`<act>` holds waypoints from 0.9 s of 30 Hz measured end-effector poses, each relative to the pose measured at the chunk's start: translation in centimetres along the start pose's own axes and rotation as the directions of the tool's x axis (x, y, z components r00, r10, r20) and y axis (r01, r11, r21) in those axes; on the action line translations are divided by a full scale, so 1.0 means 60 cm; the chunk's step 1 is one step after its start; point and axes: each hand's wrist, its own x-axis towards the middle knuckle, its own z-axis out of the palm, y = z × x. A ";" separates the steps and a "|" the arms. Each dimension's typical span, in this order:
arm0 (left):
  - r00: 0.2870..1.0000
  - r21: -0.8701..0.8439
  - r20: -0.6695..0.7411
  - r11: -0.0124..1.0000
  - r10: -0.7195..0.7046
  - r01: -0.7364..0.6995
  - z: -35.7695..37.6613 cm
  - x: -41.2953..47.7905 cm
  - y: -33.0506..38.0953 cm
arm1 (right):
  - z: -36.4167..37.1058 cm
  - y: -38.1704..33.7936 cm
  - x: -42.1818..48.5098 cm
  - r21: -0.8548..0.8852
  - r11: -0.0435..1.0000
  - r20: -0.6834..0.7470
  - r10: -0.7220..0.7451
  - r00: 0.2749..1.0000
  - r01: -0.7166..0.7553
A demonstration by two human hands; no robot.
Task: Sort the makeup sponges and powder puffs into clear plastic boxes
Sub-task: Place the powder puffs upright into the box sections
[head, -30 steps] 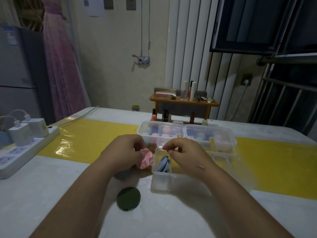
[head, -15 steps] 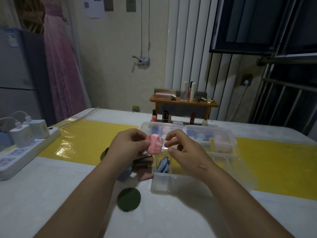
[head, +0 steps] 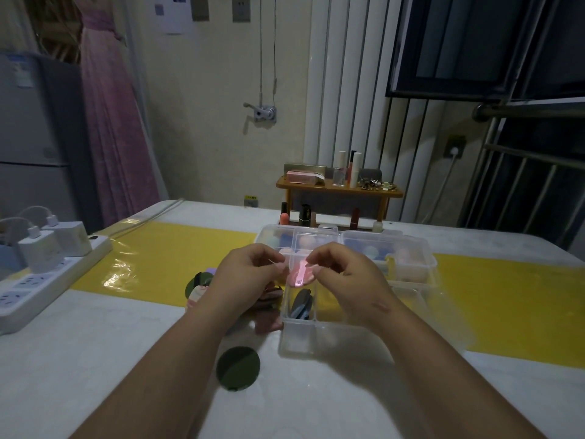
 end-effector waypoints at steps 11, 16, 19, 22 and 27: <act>1.000 0.082 -0.020 0.997 -0.006 0.007 -0.002 0.003 -0.005 | 0.001 0.004 0.001 -0.073 0.996 0.077 0.049 0.996 -0.043; 1.000 0.078 -0.018 0.997 -0.003 0.004 -0.004 0.002 -0.002 | 0.001 0.001 -0.001 -0.108 0.994 0.115 0.043 0.992 -0.031; 1.000 0.097 -0.019 0.995 -0.007 0.009 -0.006 0.002 0.000 | 0.002 -0.001 -0.002 -0.143 0.989 0.140 0.041 0.989 -0.021; 0.999 0.102 -0.033 0.995 -0.011 0.014 -0.008 0.002 0.003 | 0.000 -0.001 -0.002 -0.146 0.989 0.129 0.034 0.991 -0.015; 0.998 0.099 -0.064 0.994 -0.029 0.035 -0.012 0.000 0.009 | 0.001 0.000 -0.001 -0.142 0.990 0.120 0.032 0.992 -0.015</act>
